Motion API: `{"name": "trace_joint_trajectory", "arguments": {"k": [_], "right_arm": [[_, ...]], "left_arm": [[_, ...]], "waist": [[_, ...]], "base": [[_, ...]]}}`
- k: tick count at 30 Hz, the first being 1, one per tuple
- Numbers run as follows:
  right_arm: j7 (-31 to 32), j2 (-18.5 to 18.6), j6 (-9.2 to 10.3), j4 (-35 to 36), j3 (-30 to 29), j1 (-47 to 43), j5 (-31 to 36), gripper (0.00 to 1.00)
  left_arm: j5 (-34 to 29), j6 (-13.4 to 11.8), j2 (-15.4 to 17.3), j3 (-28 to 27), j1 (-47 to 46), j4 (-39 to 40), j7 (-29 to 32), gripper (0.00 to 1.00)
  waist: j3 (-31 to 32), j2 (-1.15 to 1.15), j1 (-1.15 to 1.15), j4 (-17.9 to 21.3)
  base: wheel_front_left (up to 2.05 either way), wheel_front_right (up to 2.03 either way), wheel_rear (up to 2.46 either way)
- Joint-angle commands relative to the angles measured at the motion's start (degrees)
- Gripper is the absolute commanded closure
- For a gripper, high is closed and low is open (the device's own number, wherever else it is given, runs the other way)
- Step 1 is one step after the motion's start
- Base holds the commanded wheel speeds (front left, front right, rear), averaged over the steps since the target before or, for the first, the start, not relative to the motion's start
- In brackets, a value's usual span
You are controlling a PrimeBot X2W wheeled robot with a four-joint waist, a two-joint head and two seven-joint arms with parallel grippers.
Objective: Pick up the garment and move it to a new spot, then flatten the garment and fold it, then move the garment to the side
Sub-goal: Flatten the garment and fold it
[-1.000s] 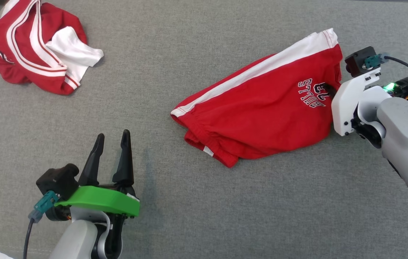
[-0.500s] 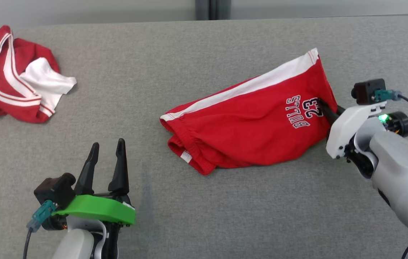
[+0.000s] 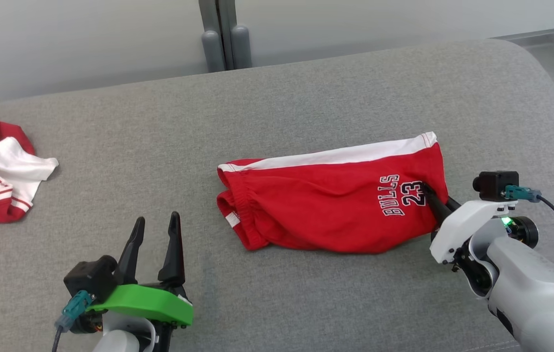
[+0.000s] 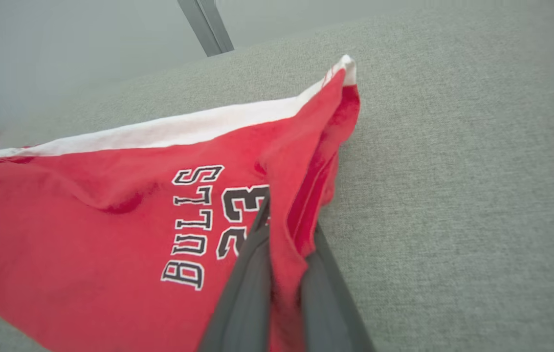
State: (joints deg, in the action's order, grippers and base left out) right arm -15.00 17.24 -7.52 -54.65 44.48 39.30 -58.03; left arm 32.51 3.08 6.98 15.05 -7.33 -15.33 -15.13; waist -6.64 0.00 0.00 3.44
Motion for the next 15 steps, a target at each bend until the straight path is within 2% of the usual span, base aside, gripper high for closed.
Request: {"name": "trace_joint_trajectory", "arguments": {"k": [1, 9, 15], "right_arm": [[-0.2, 0.0, 0.06, 0.4, -1.3, -1.4, 1.1, 1.00], [-0.2, -2.2, 0.06, 2.1, -7.7, -1.1, 7.7, 1.00], [-0.1, -7.1, 0.06, 2.9, -7.7, 2.0, 12.1, 1.00]], "left_arm": [[-0.4, 0.5, 0.0, -0.3, 1.1, -0.3, 0.0, 0.00], [-1.6, 1.4, -1.2, -0.4, 1.6, -1.3, 0.0, 0.00], [-2.1, 1.7, -1.9, -1.2, 2.4, -1.1, 0.0, 0.00]], "waist": [[0.9, 0.00, 0.00, 0.8], [1.8, 0.00, 0.00, -1.7], [2.6, 0.00, 0.00, -3.8]], "base": [[0.00, 0.00, 0.00], [0.00, 0.00, 0.00], [0.00, 0.00, 0.00]]}}
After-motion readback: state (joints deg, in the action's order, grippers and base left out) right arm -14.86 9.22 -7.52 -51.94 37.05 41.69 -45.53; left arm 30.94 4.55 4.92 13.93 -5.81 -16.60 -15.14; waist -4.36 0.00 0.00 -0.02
